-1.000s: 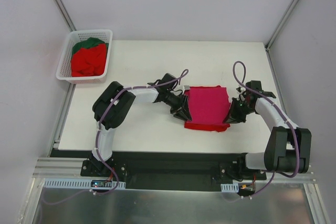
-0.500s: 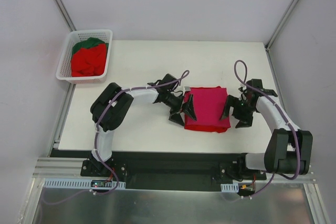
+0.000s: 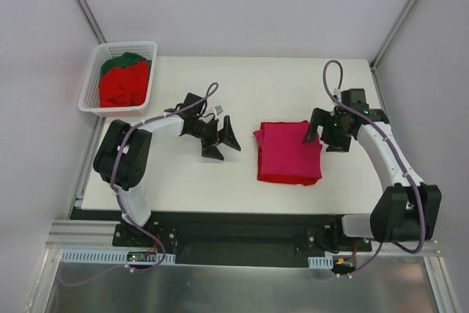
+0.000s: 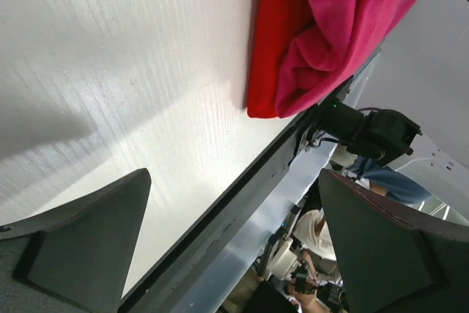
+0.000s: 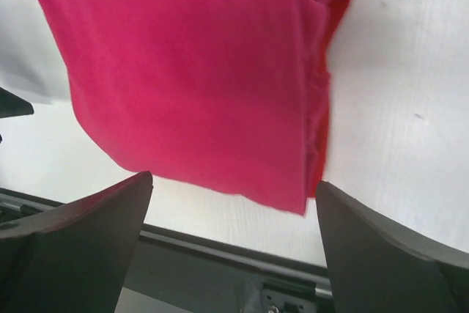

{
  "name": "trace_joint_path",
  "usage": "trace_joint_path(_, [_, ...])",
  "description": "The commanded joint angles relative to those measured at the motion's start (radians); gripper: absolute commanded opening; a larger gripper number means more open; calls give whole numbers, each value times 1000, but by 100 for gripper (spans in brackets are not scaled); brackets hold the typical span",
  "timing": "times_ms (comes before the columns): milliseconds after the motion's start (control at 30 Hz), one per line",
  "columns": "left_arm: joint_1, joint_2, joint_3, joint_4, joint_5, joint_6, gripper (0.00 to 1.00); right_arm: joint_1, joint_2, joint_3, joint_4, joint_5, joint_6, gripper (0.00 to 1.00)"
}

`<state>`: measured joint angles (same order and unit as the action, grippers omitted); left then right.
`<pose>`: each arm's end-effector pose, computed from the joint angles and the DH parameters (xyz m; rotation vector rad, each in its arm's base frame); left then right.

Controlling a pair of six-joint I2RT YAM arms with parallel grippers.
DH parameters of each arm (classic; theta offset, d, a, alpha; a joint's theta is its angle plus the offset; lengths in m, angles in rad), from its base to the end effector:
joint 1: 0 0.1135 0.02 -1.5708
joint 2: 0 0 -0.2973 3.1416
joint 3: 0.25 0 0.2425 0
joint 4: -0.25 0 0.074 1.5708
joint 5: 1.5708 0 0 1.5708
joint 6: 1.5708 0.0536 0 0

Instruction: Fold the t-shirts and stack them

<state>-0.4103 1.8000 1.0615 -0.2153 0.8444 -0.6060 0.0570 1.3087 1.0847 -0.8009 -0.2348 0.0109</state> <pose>0.3188 -0.1824 0.1998 0.1184 2.6679 -1.4474 0.2498 0.0267 0.2992 -0.1449 2.5829 0.3293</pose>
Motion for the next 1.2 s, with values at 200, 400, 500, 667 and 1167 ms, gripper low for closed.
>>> trace_joint_path(200, [2, -136, -3, -15, -8, 29, 99, 217, 351, 275, 65, 41, -78, 96])
trace_joint_path(400, [7, -192, -78, -15, -21, 34, 99, 302, 425, 305, 20, 138, -129, 96])
trace_joint_path(500, [10, -206, -106, -16, -30, 34, 99, 337, 449, 299, -4, 173, -141, 96])
trace_joint_path(667, [10, -226, -127, -16, -31, 31, 99, 375, 520, 230, 32, 207, -141, 96])
trace_joint_path(1167, [10, -255, -130, -33, -11, 31, 99, 395, 558, 507, -101, 275, -158, 96])
